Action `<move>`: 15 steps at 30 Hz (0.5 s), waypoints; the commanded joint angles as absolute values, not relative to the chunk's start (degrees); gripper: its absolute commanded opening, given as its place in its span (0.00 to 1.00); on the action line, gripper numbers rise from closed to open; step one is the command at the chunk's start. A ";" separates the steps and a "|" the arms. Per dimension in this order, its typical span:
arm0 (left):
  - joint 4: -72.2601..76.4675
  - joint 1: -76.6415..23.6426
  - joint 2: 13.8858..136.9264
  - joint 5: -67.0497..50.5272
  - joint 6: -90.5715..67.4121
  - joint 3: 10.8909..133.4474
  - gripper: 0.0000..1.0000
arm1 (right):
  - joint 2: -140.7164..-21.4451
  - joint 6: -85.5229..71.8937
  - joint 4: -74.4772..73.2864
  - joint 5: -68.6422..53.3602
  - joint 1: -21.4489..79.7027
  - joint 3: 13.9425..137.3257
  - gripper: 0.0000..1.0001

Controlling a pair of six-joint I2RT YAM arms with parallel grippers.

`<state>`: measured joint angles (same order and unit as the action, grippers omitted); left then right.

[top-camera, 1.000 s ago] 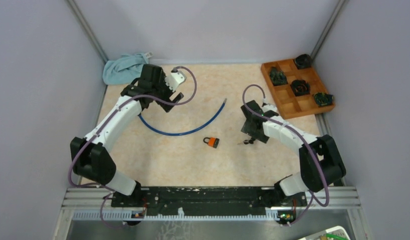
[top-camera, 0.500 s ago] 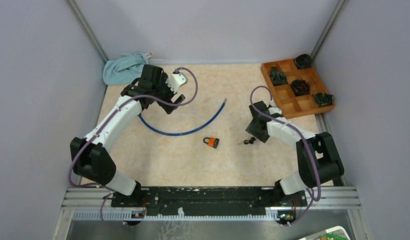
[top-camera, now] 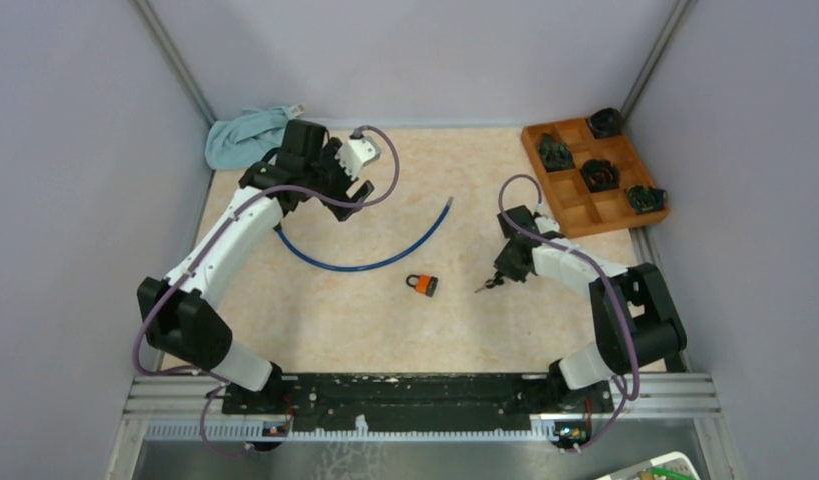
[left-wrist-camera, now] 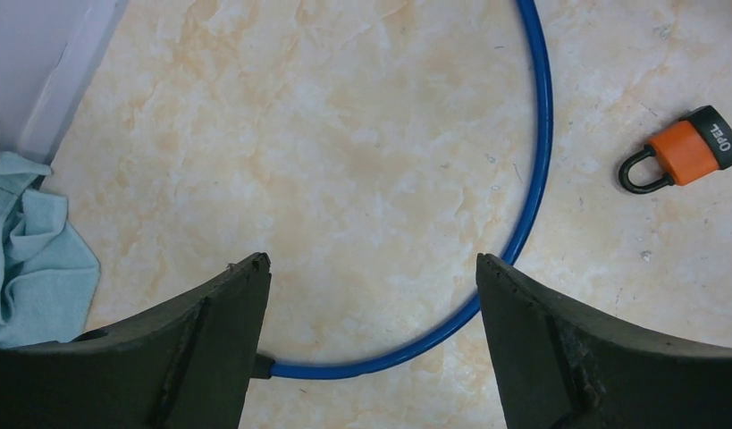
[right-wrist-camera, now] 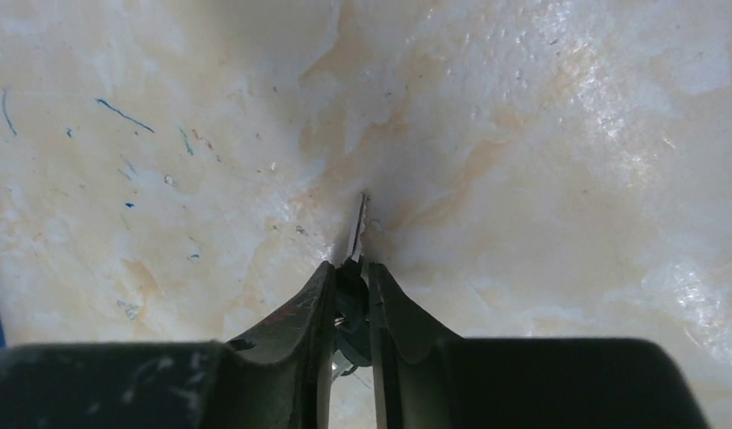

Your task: Unlock with the key

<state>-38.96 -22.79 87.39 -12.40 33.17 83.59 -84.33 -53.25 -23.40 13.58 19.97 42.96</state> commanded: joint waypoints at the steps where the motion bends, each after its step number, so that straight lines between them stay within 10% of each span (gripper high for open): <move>1: -40.51 -24.23 88.07 -14.31 33.16 85.00 0.90 | -86.16 -53.48 -22.01 12.09 19.78 42.83 0.11; 15: -56.09 -26.67 91.31 -33.61 38.03 90.20 0.92 | -74.15 -25.22 -10.06 -6.12 22.32 51.69 0.00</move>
